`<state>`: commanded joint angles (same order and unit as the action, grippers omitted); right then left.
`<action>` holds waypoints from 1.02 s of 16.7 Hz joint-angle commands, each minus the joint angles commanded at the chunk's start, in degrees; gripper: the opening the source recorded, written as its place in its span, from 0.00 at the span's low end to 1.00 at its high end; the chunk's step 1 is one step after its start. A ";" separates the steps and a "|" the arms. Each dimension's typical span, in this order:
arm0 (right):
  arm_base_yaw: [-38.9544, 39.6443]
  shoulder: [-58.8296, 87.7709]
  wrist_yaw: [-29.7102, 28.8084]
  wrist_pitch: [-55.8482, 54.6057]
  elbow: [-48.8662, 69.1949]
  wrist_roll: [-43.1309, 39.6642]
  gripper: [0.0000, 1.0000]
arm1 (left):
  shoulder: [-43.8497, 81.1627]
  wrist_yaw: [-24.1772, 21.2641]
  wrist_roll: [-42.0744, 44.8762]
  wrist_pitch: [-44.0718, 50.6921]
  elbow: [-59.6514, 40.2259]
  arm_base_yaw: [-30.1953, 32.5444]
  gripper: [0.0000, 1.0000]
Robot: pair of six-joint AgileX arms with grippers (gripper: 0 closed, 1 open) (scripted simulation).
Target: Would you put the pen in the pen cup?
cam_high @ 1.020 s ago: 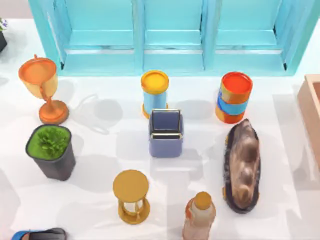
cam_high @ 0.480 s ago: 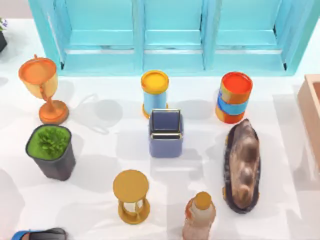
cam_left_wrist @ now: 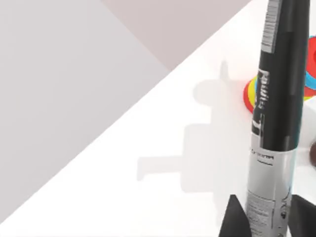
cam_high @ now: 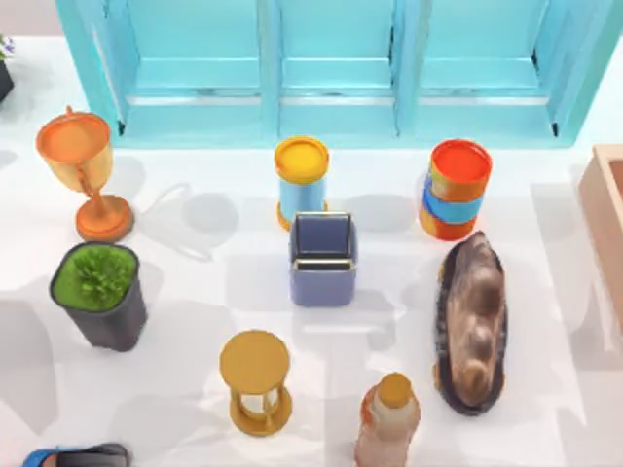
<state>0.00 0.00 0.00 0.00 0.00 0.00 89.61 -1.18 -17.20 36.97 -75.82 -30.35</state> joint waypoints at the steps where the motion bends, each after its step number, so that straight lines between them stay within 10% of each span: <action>1: 0.00 0.00 0.00 0.00 0.00 0.00 1.00 | 0.68 5.04 -0.93 -3.30 -0.19 5.10 0.00; 17: 0.00 0.00 0.00 0.00 0.00 0.00 1.00 | 26.23 90.22 -8.01 -46.16 -2.79 86.32 0.00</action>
<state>0.00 0.00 0.00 0.00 0.00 0.00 115.84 89.04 -25.20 -9.20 -78.62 55.98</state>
